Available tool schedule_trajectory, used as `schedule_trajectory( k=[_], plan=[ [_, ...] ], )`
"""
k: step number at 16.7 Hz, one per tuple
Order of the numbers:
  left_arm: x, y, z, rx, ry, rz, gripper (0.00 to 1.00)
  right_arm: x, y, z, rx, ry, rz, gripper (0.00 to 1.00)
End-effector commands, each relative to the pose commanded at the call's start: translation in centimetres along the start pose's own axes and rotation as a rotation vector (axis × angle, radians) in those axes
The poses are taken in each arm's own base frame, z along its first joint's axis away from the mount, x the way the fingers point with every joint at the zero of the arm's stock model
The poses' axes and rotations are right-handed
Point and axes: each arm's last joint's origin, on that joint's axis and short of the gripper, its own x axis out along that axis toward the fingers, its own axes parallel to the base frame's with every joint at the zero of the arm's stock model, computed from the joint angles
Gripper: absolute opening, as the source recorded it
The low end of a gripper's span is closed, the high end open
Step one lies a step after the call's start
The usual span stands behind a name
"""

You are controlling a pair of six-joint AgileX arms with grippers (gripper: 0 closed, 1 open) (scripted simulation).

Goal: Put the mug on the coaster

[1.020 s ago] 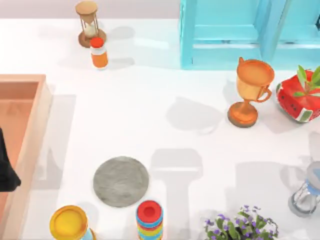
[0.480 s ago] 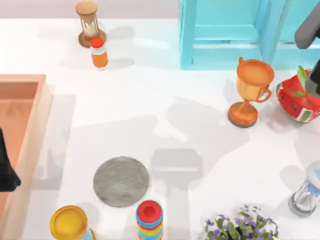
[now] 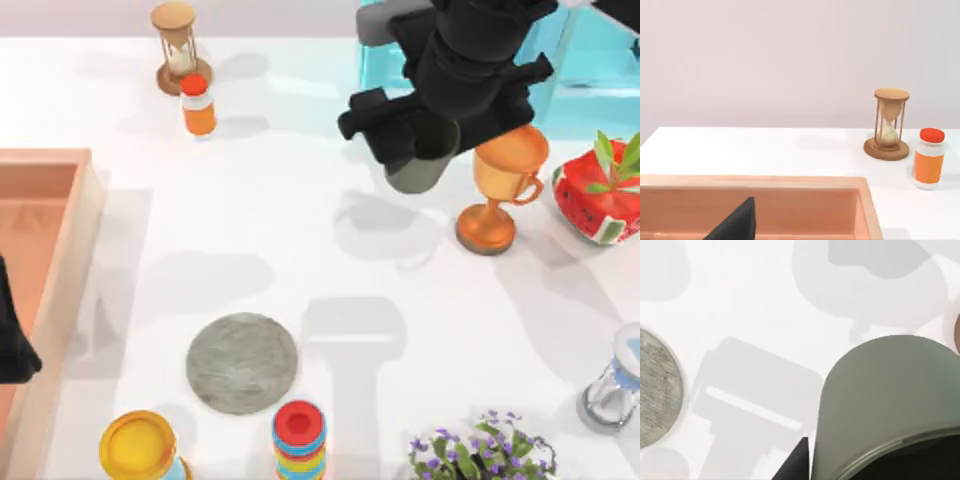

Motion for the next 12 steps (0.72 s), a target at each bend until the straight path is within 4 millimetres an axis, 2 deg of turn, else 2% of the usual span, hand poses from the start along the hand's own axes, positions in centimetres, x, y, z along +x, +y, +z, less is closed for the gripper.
schedule_trajectory(
  k=[4,7,10,12],
  plan=[
    [0.0,0.0,0.0,0.000,0.000,0.000,1.00,3.6,8.4,0.1,0.211,0.098,0.003,0.00],
    [0.0,0.0,0.0,0.000,0.000,0.000,1.00,6.0,13.2,-0.8,0.326,0.152,-0.019,0.00],
    [0.0,0.0,0.0,0.000,0.000,0.000,1.00,7.3,16.0,-1.7,0.389,0.176,-0.037,0.00],
    [0.0,0.0,0.0,0.000,0.000,0.000,1.00,7.6,16.7,-1.9,0.405,0.181,-0.041,0.00]
  ],
)
